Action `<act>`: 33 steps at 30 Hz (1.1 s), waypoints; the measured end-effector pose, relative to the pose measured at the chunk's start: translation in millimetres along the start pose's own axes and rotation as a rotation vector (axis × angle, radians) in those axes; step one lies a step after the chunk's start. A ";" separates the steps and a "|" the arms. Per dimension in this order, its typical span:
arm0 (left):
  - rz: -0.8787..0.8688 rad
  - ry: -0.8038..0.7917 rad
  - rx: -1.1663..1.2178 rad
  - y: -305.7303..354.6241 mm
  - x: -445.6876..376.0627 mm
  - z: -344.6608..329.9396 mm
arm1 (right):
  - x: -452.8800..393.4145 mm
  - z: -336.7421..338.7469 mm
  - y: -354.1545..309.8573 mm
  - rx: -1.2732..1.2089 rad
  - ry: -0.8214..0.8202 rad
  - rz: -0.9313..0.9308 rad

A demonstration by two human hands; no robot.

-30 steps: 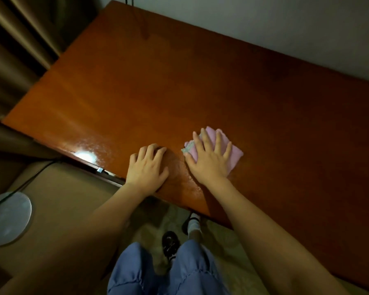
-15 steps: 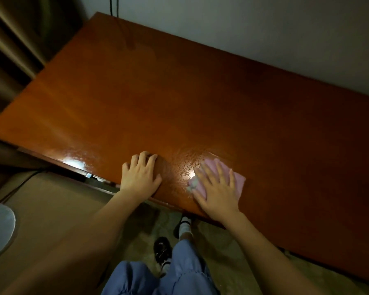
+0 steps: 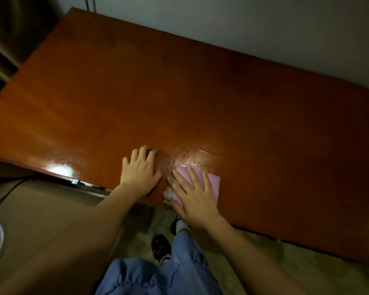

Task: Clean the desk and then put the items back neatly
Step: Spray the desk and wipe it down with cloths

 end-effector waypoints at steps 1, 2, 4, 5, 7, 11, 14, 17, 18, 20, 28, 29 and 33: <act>-0.022 0.004 -0.007 7.3 -5.3 0.9 | 5.9 -3.8 12.6 0.006 -0.003 -0.005; -0.048 0.004 -0.017 14.8 -10.6 1.6 | 9.5 -5.6 25.8 0.002 -0.012 -0.034; -0.093 0.000 -0.020 28.7 -21.1 2.9 | 6.0 2.1 49.1 -0.001 0.007 -0.150; -0.104 -0.002 -0.013 33.8 -25.3 3.4 | -1.6 6.8 60.0 -0.006 0.030 -0.217; -0.107 -0.004 -0.009 37.6 -31.5 3.8 | -27.2 16.9 77.5 -0.050 0.029 -0.343; -0.090 0.014 -0.031 26.4 -36.1 3.2 | -88.4 38.6 77.3 -0.146 0.049 -0.479; -0.079 0.012 -0.049 20.5 -43.4 4.5 | -104.2 42.1 57.9 -0.138 0.044 -0.377; -0.049 -0.006 -0.028 21.0 -57.4 7.3 | -80.8 34.5 47.6 -0.071 0.053 -0.141; -0.039 -0.005 -0.017 22.6 -62.3 8.4 | -69.7 31.1 50.3 -0.058 0.068 -0.073; -0.032 -0.003 -0.004 28.5 -71.2 11.6 | -53.7 23.2 65.9 -0.031 0.049 0.021; -0.040 0.022 -0.006 38.6 -107.7 21.1 | -105.5 47.3 158.6 -0.067 0.051 -0.390; -0.041 0.020 -0.010 38.1 -112.5 22.5 | -120.0 54.7 161.0 -0.107 0.071 -0.452; -0.015 -0.010 -0.026 30.4 -129.8 31.1 | -170.8 65.5 133.0 -0.154 0.075 -0.470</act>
Point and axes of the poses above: each hand's wrist, its own x-axis away from the middle knuckle, its own z-axis out of the back of the hand, y = z × x, the point moved 3 cm from there along -x, towards the middle knuckle, and after that the axes turned 9 degrees about -z, right-handed, at the moved point
